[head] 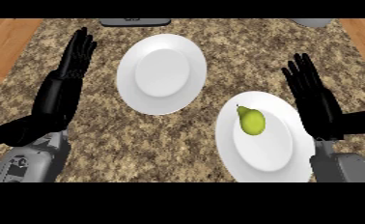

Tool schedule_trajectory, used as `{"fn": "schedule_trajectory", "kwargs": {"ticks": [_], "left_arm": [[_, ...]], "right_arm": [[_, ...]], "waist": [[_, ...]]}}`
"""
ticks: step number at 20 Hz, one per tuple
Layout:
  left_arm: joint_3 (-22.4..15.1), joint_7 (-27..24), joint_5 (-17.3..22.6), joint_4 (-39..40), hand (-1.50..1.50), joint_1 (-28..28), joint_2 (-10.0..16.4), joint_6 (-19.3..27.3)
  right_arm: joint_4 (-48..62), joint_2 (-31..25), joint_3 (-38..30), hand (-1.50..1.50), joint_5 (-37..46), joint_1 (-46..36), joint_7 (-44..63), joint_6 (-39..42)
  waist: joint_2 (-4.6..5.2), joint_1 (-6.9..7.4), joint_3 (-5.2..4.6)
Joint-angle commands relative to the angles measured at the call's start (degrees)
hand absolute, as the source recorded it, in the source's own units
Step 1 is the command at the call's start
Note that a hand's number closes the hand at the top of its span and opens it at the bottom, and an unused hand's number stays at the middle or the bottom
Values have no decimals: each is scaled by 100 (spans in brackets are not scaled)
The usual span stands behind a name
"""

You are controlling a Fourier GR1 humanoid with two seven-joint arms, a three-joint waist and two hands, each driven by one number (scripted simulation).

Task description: Pick the pear from the plate and place it in the plate

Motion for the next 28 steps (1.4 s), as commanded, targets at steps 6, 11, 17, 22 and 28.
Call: {"fn": "schedule_trajectory", "kwargs": {"ticks": [6,11,17,22,28], "left_arm": [[56,414,-14,913,0,815,247,-187],[391,302,342,1695,0,786,195,-396],[372,-507,2,2390,0,1089,-110,-338],[615,-151,180,2214,0,958,110,-602],[483,-31,110,1655,0,1217,-23,-439]], "right_arm": [[990,308,1377,150,501,-1300,2189,-291],[1423,724,1944,-150,2688,-1587,1547,-1990],[670,687,2564,-150,3719,-1173,1851,-2250],[-299,185,2702,-150,4501,-592,2659,-2392],[-294,-865,2345,-150,4309,-1518,4134,-657]], "waist": [[233,530,-323],[131,30,-297],[69,-143,-291],[60,-180,-290],[60,-114,-290]]}}
